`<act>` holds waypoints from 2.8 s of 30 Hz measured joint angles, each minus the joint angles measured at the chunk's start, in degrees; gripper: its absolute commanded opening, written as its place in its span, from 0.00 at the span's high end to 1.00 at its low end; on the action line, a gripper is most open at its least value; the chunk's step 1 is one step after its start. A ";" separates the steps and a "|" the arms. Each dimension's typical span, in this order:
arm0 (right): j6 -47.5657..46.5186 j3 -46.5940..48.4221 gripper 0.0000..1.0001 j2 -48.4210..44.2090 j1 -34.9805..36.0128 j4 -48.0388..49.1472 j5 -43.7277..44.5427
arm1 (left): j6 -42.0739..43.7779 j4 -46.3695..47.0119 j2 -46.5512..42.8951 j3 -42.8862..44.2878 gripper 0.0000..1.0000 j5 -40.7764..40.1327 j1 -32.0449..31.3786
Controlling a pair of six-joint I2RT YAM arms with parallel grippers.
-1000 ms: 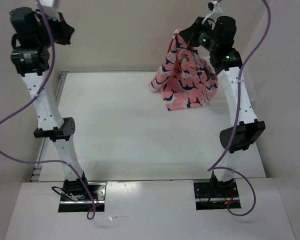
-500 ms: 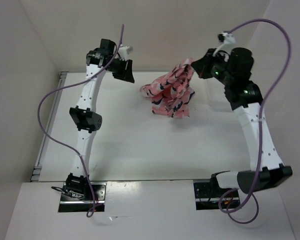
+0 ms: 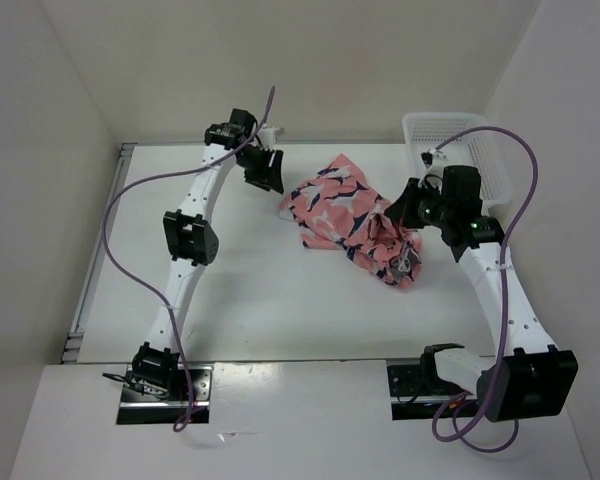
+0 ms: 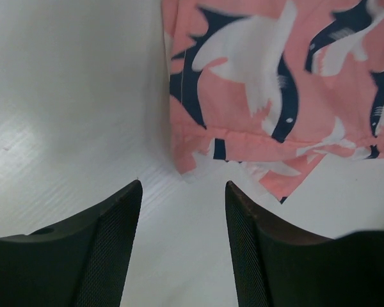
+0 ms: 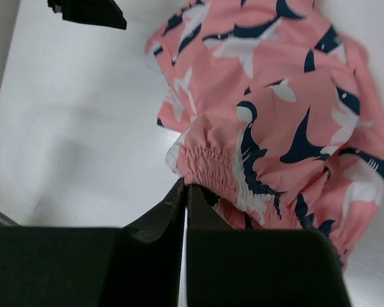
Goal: Fold and stack the shorts
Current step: Fold the shorts
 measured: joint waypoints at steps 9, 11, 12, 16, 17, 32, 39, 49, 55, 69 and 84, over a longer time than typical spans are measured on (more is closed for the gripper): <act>0.59 -3.13 1.00 -1.18 -0.09 0.57 -2.40 | -0.02 3.65 3.89 -1.90 0.28 -1.27 -1.03; 0.83 -3.15 1.00 -1.18 -0.11 0.85 -2.91 | 0.00 5.29 4.94 0.61 0.24 -1.05 -1.27; 0.98 -3.15 1.00 -1.18 -0.11 1.01 -3.13 | -0.02 6.14 5.64 1.97 0.23 -0.96 -1.27; 1.07 -3.17 1.00 -1.18 -0.13 1.11 -3.34 | 0.00 6.88 7.52 3.06 0.22 -0.57 -1.27; 1.11 -3.17 1.00 -1.18 -0.13 1.09 -3.37 | -0.02 6.73 8.17 3.04 0.22 -0.20 -1.27; 0.92 -2.05 1.00 -1.68 -0.59 0.98 -2.95 | -0.13 0.81 10.51 1.88 0.71 10.05 -2.64; 0.15 -0.96 1.00 -1.70 -0.59 0.92 -2.75 | 0.00 -0.20 10.58 1.90 0.97 10.86 -2.97; 1.05 2.45 1.00 0.87 -0.59 1.90 0.37 | -0.09 6.93 2.99 2.47 1.00 10.08 3.48; 1.99 23.91 1.00 17.62 -0.59 5.49 1.66 | -0.09 16.37 -13.79 2.51 1.00 10.25 14.47; 1.38 52.22 1.00 32.09 3.74 13.81 -1.09 | -0.02 19.34 -34.69 5.14 1.00 9.09 27.12; 2.49 8.44 1.00 10.91 10.56 9.07 0.20 | -0.02 1.73 -42.97 -11.89 1.00 10.64 28.02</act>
